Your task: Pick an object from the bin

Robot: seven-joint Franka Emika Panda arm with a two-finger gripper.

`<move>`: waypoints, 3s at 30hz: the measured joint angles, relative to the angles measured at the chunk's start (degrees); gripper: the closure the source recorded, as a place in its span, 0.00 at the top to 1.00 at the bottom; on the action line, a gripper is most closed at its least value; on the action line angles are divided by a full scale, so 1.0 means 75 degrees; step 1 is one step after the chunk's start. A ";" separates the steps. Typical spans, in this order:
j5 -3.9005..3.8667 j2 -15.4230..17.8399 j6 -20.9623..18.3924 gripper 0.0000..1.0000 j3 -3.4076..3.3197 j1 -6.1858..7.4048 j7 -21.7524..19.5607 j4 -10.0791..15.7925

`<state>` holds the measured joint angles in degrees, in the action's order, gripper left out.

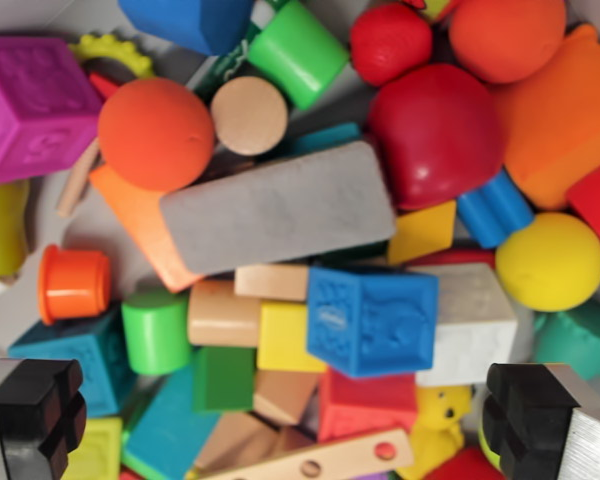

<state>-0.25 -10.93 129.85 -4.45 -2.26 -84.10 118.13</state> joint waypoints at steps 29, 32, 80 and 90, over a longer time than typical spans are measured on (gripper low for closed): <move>0.0422 -0.0809 0.0886 1.00 -0.0391 0.0000 -0.2683 0.0251; 0.0459 -0.0932 0.1042 1.00 -0.0407 -0.0005 -0.2752 0.0272; 0.0791 -0.2598 0.2659 0.00 -0.0220 -0.0131 -0.2597 0.0256; 0.0791 -0.2598 0.2660 0.00 -0.0220 -0.0131 -0.2597 0.0255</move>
<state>5.68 -30.41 149.80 -6.09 -3.25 -103.58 120.04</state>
